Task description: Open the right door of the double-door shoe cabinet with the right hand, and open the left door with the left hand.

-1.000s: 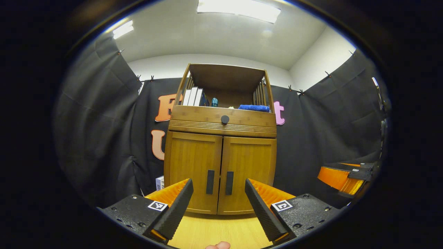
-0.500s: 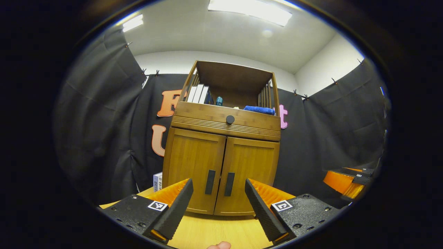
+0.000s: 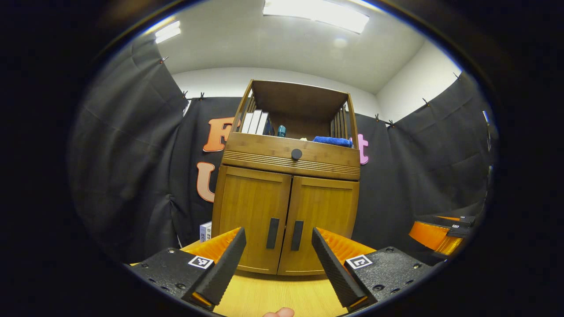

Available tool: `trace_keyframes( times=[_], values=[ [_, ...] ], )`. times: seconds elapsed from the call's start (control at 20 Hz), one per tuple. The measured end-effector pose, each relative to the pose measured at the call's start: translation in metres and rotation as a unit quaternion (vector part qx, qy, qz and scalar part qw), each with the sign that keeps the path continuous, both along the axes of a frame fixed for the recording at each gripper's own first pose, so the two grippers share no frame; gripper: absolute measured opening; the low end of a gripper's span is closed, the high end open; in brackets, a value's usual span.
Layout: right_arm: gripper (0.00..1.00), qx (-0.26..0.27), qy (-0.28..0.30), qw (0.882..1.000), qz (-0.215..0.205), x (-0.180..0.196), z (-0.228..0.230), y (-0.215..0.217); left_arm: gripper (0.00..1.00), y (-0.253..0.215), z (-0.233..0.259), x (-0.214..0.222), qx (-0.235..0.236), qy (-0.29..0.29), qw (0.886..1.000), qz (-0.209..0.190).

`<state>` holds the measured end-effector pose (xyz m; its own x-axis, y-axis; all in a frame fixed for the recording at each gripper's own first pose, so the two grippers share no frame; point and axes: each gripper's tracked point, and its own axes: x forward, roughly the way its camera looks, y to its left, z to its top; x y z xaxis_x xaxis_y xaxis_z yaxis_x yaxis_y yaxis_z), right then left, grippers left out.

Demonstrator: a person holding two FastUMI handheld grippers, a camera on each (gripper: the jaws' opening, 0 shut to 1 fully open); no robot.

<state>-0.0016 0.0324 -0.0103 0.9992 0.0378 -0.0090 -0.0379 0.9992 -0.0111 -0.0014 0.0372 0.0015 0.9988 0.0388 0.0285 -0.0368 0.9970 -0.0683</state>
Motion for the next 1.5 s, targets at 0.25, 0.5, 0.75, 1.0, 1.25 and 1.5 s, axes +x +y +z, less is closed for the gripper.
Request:
trace_keyframes(
  times=[0.25, 0.5, 0.75, 1.0, 1.25, 1.5],
  values=[
    [0.98, -0.003, 0.003, 1.000, 0.004, 0.007, -0.003, -0.001, 0.94, 0.016, -0.001, 0.000, -0.002, -0.003, 1.000, 0.012],
    [0.98, -0.032, 0.007, 0.999, 0.022, 0.054, -0.024, 0.013, 0.94, 0.036, -0.007, -0.008, 0.001, 0.005, 0.999, 0.041],
    [0.97, -0.013, 0.022, 0.997, 0.071, 0.161, -0.061, 0.067, 0.94, 0.055, -0.007, -0.010, 0.015, 0.013, 0.997, 0.070],
    [0.98, 0.000, 0.063, 0.996, 0.057, 0.263, -0.104, 0.109, 0.91, 0.075, -0.005, -0.015, 0.012, 0.002, 0.997, 0.073],
    [0.98, -0.029, 0.101, 0.994, 0.031, 0.336, -0.162, 0.119, 0.94, 0.094, -0.022, -0.021, -0.022, 0.016, 0.996, 0.086],
    [0.97, -0.033, 0.122, 0.992, 0.004, 0.366, -0.191, 0.107, 0.91, 0.103, -0.025, -0.030, -0.046, 0.001, 0.994, 0.098]
  ],
)
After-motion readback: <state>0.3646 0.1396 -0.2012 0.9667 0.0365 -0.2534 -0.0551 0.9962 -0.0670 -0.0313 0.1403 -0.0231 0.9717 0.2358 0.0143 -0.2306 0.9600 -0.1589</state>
